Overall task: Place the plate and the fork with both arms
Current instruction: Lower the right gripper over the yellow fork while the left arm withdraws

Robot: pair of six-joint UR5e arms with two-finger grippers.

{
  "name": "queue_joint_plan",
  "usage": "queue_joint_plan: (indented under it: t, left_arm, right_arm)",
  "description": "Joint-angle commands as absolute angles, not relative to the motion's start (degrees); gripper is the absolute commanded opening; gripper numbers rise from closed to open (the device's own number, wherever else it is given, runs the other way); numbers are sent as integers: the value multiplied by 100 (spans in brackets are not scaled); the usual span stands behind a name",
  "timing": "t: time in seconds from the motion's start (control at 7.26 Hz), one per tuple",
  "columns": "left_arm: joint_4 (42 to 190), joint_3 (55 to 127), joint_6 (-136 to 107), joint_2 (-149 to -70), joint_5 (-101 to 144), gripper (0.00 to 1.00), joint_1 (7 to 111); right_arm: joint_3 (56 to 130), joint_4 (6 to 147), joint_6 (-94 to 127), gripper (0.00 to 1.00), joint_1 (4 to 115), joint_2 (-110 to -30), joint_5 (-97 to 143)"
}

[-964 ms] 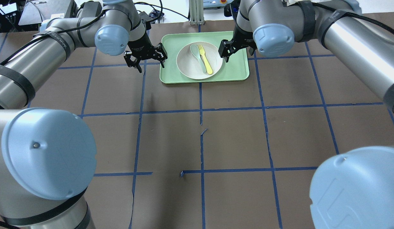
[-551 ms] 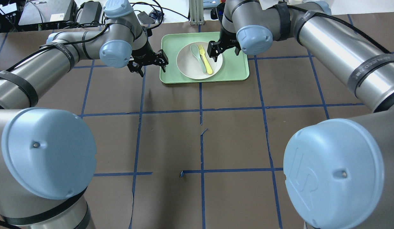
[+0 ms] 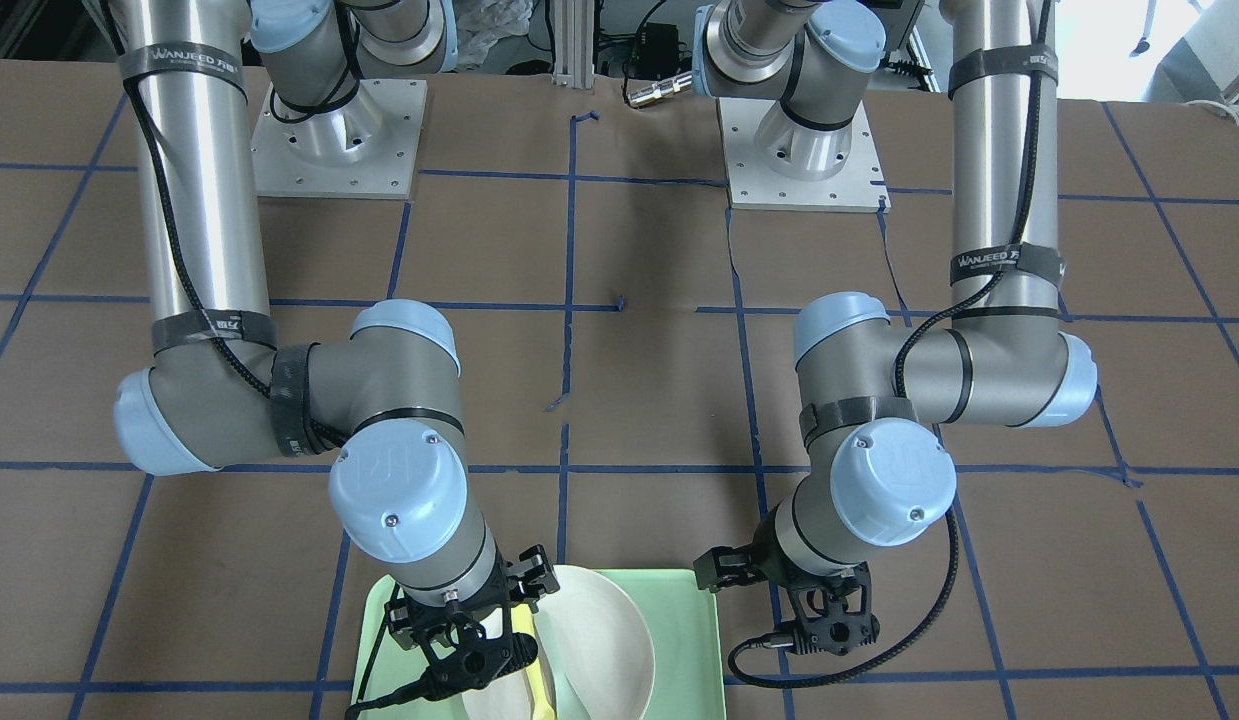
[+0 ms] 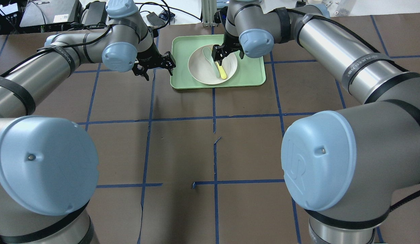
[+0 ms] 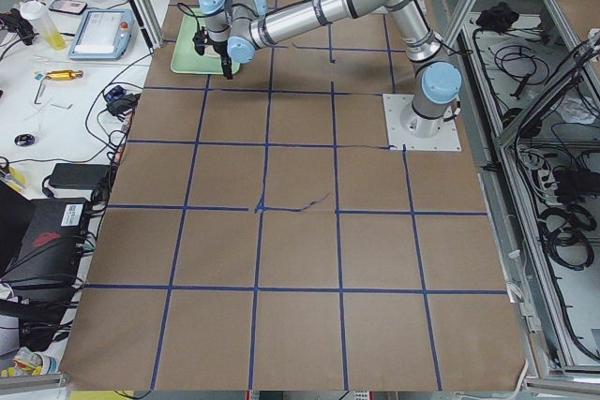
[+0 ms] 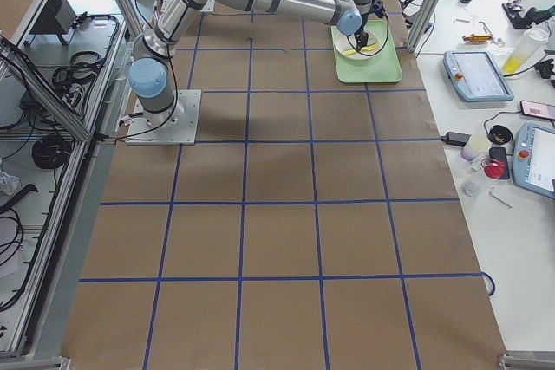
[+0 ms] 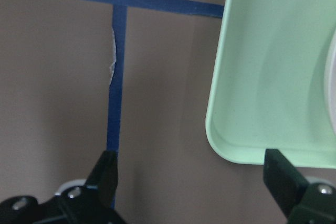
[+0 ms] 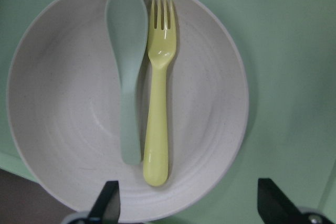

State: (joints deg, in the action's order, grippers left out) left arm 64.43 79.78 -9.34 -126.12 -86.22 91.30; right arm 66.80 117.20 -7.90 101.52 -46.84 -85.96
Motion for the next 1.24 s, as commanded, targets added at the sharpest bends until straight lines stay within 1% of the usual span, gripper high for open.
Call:
queue_joint_plan:
  t: [0.0,0.14,0.28,0.41,0.69,0.83,1.1]
  left_arm:
    - [6898,7989,-522,-12315,-8991,100,8870]
    - [6908,8050,-475,-12270,-9000,100,8842]
    - [6900,8103,-475,-12235,-9000,100,8842]
    - [6891,8121,-475,-12226,-9009,100,8842]
    - [6882,8121,-475,-12226,-9009,100,8842]
    - [6864,8121,-475,-12226,-9009,100,8842]
    - [6829,8182,-475,-12217,-9009,100,8842]
  right_arm:
    - [6566,11820,-800,85,10195,-4545,-8508]
    - [6513,11830,-800,71,10221,-4518,-8508]
    - [6504,11821,-774,67,10256,-4518,-8508]
    - [6495,11856,-765,68,10283,-4431,-8421]
    - [6434,11935,-844,65,10283,-4299,-8262]
    - [6399,11944,-861,60,10283,-4246,-8270]
    - [6355,12075,-931,54,10283,-4123,-8358]
